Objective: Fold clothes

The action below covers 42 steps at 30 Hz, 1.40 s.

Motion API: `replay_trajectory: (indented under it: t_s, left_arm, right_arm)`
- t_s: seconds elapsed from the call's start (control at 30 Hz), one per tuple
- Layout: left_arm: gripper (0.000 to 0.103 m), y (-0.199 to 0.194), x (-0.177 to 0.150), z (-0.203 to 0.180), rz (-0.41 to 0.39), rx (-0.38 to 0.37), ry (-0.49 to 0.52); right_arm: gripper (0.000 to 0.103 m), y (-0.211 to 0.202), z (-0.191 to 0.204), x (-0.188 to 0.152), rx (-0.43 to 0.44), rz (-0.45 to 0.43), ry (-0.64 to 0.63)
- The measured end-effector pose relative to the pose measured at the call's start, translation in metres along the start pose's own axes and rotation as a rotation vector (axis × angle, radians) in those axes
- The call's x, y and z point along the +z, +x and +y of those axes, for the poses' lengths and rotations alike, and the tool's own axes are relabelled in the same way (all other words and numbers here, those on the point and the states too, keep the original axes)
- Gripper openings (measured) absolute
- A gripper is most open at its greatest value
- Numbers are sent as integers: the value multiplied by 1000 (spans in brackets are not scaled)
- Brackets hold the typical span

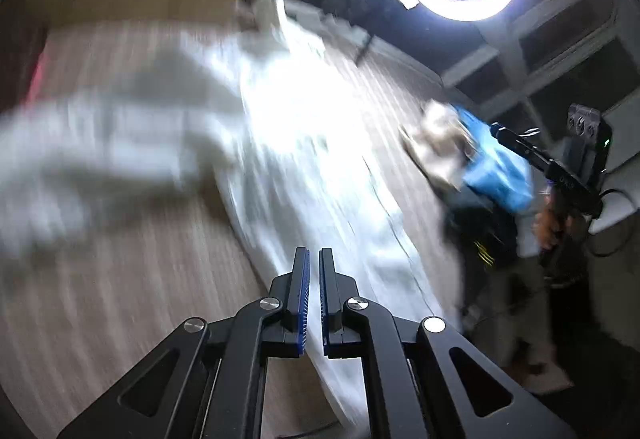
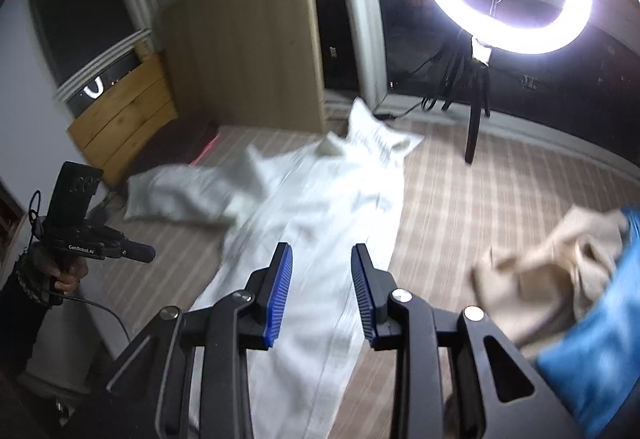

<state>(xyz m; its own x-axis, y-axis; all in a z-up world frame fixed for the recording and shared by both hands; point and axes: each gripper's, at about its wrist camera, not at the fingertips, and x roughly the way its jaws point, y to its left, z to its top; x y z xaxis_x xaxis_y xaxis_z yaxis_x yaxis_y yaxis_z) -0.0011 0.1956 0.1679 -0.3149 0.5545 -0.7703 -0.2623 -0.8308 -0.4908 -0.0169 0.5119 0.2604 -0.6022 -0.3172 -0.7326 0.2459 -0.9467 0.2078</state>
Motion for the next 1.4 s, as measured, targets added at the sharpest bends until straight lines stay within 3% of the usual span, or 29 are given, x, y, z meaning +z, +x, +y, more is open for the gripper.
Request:
replay_trajectory:
  t_s: [0.13, 0.27, 0.4, 0.43, 0.5, 0.6, 0.8, 0.9, 0.93, 0.97, 1.0, 1.13, 1.2, 1.33, 1.4]
  left_arm:
    - [17, 18, 63, 3, -40, 138, 12]
    - [17, 40, 91, 24, -19, 151, -54]
    - [17, 63, 92, 39, 33, 192, -71]
    - [17, 68, 91, 44, 50, 205, -69]
    - [17, 76, 88, 58, 73, 210, -84]
    - [17, 79, 82, 77, 77, 193, -106]
    - [18, 87, 75, 104, 90, 155, -113]
    - [22, 91, 71, 114, 100, 146, -118]
    - [22, 92, 70, 117, 101, 141, -123]
    - [22, 93, 68, 121, 103, 135, -127]
    - [22, 91, 67, 123, 95, 121, -135]
    - [22, 87, 61, 128, 69, 87, -150]
    - [22, 85, 58, 128, 59, 87, -147]
    - [21, 83, 57, 128, 57, 89, -156]
    - [22, 81, 57, 126, 69, 111, -165]
  right_arm:
    - [30, 60, -44, 43, -46, 37, -7]
    - [30, 114, -63, 71, 4, 71, -30]
    - [31, 163, -53, 106, 86, 100, -115]
    - [32, 175, -46, 112, 76, 104, -146]
    - [47, 208, -35, 131, 13, 93, -235]
    - [52, 257, -32, 153, -70, 109, -282]
    - [57, 331, -44, 180, -74, 205, -273]
    - [54, 346, -48, 177, -57, 235, -273]
    - [44, 347, -49, 175, -51, 245, -277]
    - [4, 347, -50, 172, -44, 254, -281]
    - [2, 347, -51, 169, -39, 261, -285]
    - [1, 293, -69, 167, -184, 22, -238]
    - [1, 285, -83, 169, -221, -15, -179]
    - [3, 307, -70, 166, -241, 64, -249]
    - [21, 311, -62, 168, -253, 89, -269]
